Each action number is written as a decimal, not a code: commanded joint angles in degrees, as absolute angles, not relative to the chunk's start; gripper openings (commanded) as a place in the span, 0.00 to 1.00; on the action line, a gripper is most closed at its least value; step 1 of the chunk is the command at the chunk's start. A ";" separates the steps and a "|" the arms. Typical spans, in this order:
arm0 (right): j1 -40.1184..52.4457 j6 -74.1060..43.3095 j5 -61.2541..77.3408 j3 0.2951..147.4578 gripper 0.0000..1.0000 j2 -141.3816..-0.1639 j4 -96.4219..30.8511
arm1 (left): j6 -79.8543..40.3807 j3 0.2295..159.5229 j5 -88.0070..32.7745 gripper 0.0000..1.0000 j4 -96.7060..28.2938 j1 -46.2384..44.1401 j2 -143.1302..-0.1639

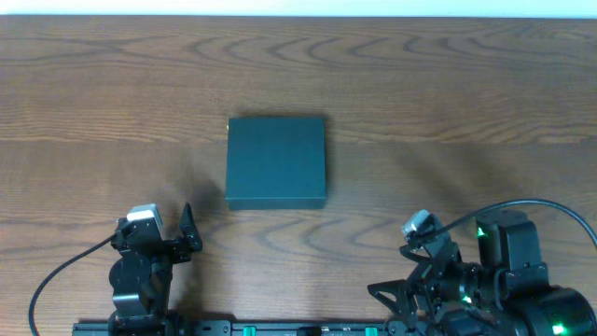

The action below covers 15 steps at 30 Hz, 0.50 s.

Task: Pack container

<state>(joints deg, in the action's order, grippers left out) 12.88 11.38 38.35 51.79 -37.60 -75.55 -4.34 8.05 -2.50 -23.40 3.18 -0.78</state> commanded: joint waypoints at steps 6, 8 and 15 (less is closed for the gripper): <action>13.58 13.45 35.14 51.72 0.99 -36.42 -74.06 | -4.73 6.83 -1.08 0.95 -23.31 3.36 -0.21; 13.74 16.51 33.15 51.05 0.99 -34.76 -67.53 | -4.73 6.83 -1.08 0.95 -23.31 3.36 -0.21; 20.16 32.91 22.87 36.86 0.99 -21.37 -46.46 | -4.73 6.83 -1.08 0.95 -23.31 3.36 -0.21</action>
<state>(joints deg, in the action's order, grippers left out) 17.89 25.21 29.82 42.68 -25.54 -48.71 -4.34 8.05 -2.20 -23.33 3.18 -0.73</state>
